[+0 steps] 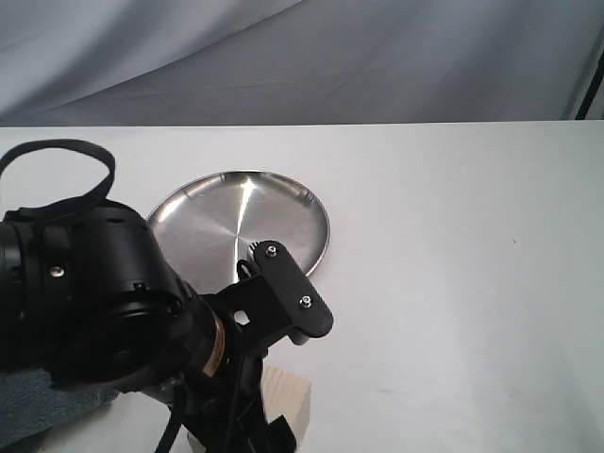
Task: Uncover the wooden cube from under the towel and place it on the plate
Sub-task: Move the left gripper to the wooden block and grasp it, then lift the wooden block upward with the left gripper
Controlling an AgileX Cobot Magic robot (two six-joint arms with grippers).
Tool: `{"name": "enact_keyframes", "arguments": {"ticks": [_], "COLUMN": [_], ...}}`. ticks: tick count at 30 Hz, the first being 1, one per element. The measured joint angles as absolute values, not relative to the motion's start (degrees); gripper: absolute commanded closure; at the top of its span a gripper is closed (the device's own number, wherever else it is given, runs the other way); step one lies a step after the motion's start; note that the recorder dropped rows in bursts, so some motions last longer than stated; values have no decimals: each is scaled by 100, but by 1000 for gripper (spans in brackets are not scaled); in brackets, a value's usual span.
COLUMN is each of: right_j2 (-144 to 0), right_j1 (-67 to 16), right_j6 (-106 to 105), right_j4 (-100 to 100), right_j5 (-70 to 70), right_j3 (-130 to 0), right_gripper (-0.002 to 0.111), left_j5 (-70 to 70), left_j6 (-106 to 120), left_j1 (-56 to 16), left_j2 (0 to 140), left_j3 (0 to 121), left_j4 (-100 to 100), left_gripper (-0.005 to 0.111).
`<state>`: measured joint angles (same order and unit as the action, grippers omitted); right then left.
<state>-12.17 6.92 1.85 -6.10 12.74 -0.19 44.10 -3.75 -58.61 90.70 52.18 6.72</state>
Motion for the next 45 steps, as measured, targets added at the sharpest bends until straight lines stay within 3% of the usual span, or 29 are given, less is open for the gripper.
{"name": "enact_keyframes", "arguments": {"ticks": [26, 45], "right_j2": [-1217, -1217], "right_j1": [692, 692], "right_j6": [185, 185], "right_j4": [-610, -610], "right_j5": [1274, 1274], "right_j3": [-19, -19], "right_gripper": [108, 108], "left_j5": [4112, 4020], "left_j6": [-2586, -2214], "left_j1": [-5788, -5539], "left_j2": [8935, 9632], "left_j3": [5278, 5278], "left_j4": [481, 214], "left_gripper": [2, 2]}}
